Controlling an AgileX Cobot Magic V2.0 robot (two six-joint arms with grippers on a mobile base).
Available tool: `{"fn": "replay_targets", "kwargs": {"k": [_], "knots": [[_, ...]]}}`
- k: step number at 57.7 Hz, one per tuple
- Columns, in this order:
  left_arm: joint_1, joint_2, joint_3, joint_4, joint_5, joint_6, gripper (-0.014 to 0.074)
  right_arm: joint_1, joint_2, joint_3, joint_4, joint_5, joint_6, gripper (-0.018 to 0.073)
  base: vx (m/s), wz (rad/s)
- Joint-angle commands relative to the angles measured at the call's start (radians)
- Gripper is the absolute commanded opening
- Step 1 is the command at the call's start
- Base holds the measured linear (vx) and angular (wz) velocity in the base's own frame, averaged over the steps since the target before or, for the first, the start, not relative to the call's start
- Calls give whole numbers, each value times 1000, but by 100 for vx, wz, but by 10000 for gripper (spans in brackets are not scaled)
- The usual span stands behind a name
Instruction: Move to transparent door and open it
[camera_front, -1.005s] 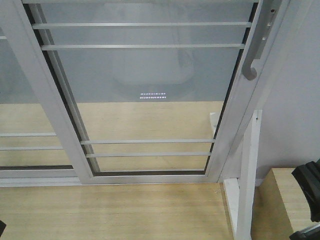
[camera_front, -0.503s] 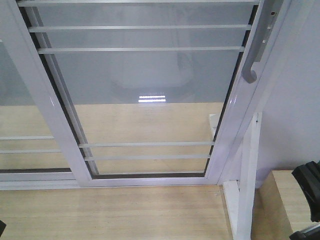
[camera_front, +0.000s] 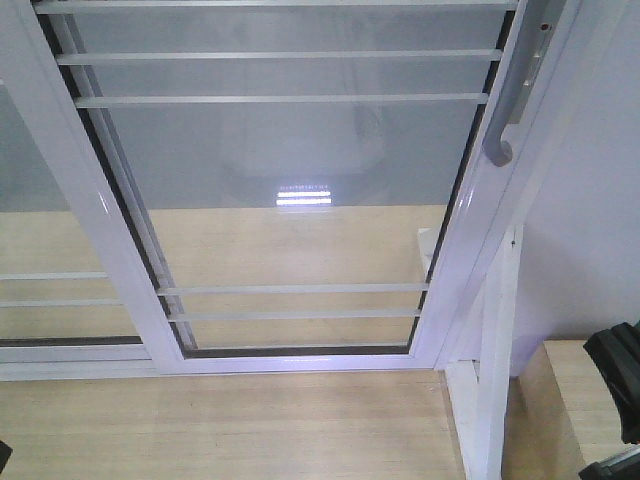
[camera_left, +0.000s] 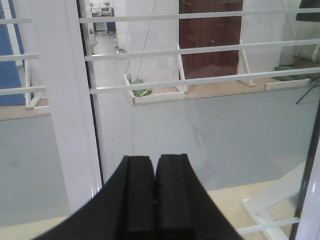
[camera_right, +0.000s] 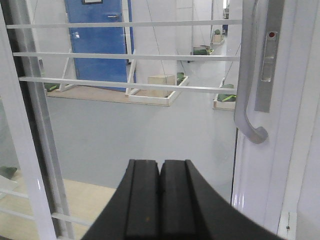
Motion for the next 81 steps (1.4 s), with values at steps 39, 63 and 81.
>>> {"fn": "replay_targets", "kwargs": {"k": [39,63,81], "knots": [[-8,-5,5,-25,-162,-26,-6,-4,-15,4,-2,-117,0,-4,0,0],[-8,32,-100,-45,-343,-106,-6,-4,62,-248,-51,-18,-6,-4,0,0],[-8,544,-454,2,-359,-97,-6,-4,604,-656,-195,-4,0,-4,0,0]]}}
